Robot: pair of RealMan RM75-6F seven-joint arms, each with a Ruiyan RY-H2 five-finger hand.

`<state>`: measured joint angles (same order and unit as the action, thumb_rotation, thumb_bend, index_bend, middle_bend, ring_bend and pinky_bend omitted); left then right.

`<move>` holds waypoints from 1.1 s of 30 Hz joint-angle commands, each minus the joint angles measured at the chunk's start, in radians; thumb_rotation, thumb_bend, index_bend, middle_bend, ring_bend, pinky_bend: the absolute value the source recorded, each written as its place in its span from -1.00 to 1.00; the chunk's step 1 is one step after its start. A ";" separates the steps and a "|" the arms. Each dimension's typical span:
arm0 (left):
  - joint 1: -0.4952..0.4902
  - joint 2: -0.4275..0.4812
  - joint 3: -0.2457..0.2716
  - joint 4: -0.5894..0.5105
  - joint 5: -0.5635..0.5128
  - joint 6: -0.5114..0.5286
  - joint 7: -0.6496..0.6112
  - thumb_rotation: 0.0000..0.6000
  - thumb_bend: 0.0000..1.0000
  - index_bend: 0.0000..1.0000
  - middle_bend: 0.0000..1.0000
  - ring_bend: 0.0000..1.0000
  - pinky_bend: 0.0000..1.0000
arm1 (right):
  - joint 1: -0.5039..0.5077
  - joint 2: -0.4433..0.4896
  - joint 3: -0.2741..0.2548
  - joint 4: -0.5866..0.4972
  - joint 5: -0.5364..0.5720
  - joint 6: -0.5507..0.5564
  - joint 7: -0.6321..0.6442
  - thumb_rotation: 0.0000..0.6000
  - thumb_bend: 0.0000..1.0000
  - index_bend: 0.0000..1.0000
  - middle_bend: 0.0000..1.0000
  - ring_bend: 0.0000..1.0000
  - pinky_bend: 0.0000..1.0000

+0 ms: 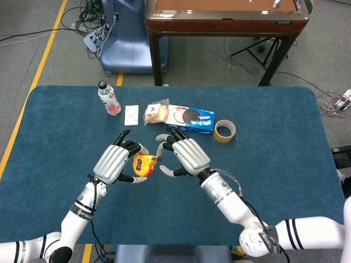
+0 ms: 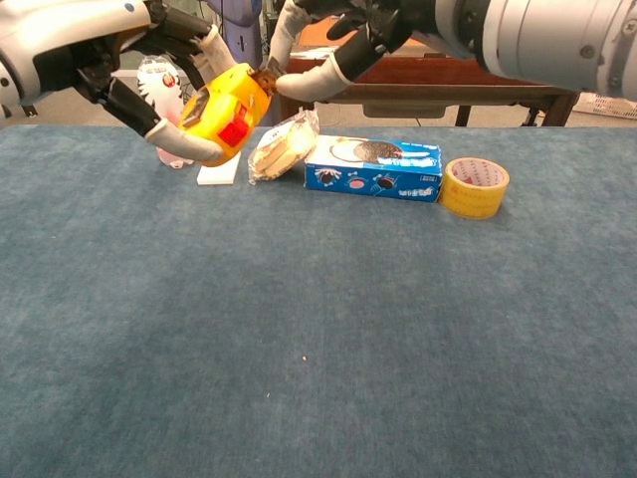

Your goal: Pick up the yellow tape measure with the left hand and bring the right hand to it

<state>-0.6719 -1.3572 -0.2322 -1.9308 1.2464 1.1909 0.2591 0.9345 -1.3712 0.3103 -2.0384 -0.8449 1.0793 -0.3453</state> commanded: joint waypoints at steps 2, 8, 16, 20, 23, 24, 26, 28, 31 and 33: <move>0.000 0.000 0.001 0.000 0.001 0.000 0.000 1.00 -0.85 0.07 0.06 -0.36 -1.00 | 0.000 -0.002 -0.001 0.001 0.001 0.003 0.000 1.00 -0.16 0.22 -0.55 -1.00 -1.00; 0.001 0.001 0.003 0.002 0.000 -0.002 0.001 1.00 -0.85 0.07 0.06 -0.36 -1.00 | 0.000 -0.004 -0.003 0.001 0.002 0.009 -0.001 1.00 -0.16 0.24 -0.52 -1.00 -1.00; -0.001 -0.002 0.004 0.006 0.000 -0.007 -0.001 1.00 -0.85 0.07 0.06 -0.36 -1.00 | -0.002 0.001 -0.002 -0.004 0.003 0.014 0.000 1.00 -0.16 0.24 -0.52 -1.00 -1.00; 0.000 -0.003 0.004 0.005 0.004 -0.005 -0.001 1.00 -0.85 0.07 0.06 -0.36 -1.00 | -0.002 0.000 -0.002 -0.004 0.003 0.021 -0.003 1.00 -0.16 0.26 -0.51 -1.00 -1.00; 0.001 -0.001 0.005 0.004 0.005 -0.004 -0.001 1.00 -0.85 0.07 0.06 -0.36 -1.00 | -0.003 -0.002 -0.004 -0.004 0.002 0.027 -0.007 1.00 -0.16 0.30 -0.48 -1.00 -1.00; 0.002 0.000 0.005 0.004 0.005 -0.003 -0.001 1.00 -0.85 0.07 0.06 -0.36 -1.00 | -0.004 -0.003 -0.004 -0.004 0.002 0.028 -0.007 1.00 -0.15 0.31 -0.47 -1.00 -1.00; 0.003 0.002 0.006 0.004 0.005 -0.003 -0.001 1.00 -0.85 0.07 0.06 -0.37 -1.00 | -0.005 -0.004 -0.006 -0.004 -0.001 0.032 -0.008 1.00 -0.13 0.33 -0.46 -1.00 -1.00; 0.005 0.004 0.008 0.005 0.005 -0.003 -0.002 1.00 -0.85 0.07 0.06 -0.37 -1.00 | -0.009 -0.004 -0.008 -0.004 -0.004 0.036 -0.007 1.00 -0.12 0.35 -0.45 -1.00 -1.00; 0.007 0.010 0.011 0.010 0.007 -0.005 -0.004 1.00 -0.85 0.07 0.06 -0.37 -1.00 | -0.017 0.000 -0.010 -0.006 -0.011 0.045 -0.003 1.00 -0.12 0.38 -0.43 -0.98 -1.00; 0.010 0.015 0.016 0.017 0.008 -0.010 -0.010 1.00 -0.85 0.07 0.06 -0.37 -1.00 | -0.026 0.007 -0.012 -0.009 -0.019 0.050 0.003 1.00 -0.12 0.40 -0.42 -0.97 -1.00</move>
<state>-0.6630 -1.3435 -0.2176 -1.9146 1.2536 1.1823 0.2505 0.9106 -1.3666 0.2992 -2.0465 -0.8617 1.1279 -0.3437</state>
